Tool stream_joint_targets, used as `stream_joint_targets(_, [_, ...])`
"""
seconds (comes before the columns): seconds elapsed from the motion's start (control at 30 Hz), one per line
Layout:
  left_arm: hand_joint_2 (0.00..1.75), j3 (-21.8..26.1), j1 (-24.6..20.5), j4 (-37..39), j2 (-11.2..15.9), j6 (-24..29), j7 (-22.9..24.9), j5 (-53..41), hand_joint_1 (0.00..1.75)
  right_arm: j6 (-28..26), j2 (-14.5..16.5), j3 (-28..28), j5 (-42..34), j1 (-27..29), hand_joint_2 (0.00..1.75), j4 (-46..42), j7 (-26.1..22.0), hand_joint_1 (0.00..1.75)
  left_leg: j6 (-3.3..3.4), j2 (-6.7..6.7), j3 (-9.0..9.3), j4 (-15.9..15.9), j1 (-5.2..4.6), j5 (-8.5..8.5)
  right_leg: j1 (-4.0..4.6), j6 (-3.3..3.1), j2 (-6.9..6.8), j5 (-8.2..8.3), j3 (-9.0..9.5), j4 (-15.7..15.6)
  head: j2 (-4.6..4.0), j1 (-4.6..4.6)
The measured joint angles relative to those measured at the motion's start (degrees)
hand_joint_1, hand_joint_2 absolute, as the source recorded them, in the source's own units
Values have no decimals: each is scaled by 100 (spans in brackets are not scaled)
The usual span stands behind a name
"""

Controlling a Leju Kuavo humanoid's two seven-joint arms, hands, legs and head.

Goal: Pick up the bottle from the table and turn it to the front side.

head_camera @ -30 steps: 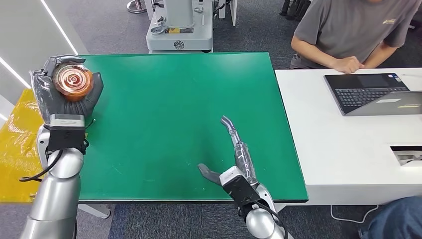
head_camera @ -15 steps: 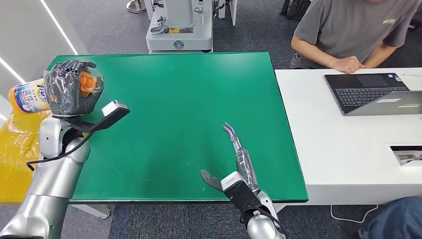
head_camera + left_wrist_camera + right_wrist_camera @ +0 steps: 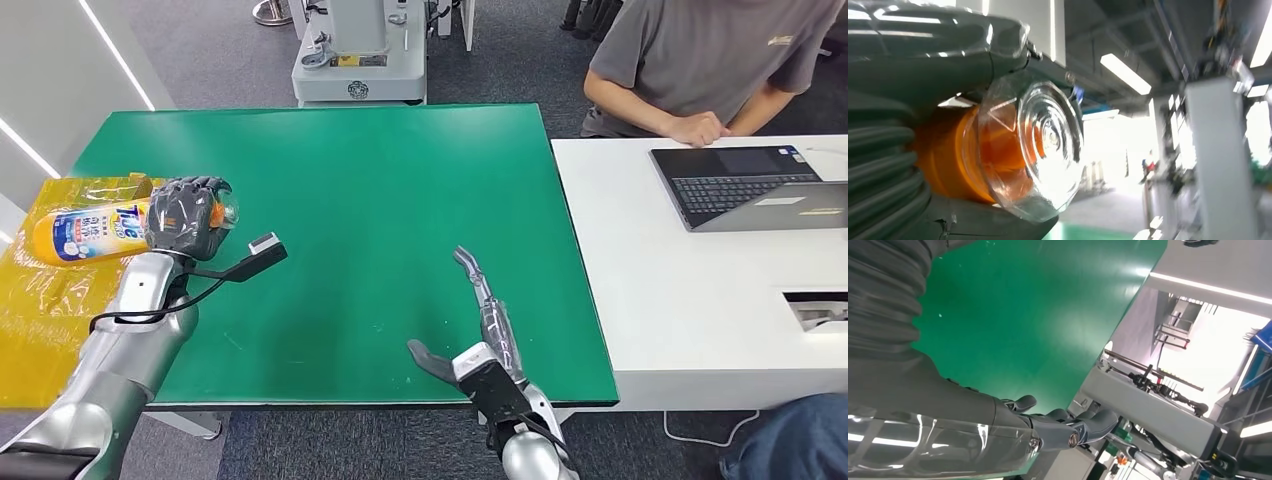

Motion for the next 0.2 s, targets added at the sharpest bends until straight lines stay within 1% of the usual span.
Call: stream_joint_targets(0.2, [175, -83, -4, 486, 102, -38, 6, -147, 175, 81, -56, 0, -67, -14, 175, -12, -7, 0, 0, 0, -1, -1, 1, 0, 1, 0, -1, -1, 0, 1, -1, 0])
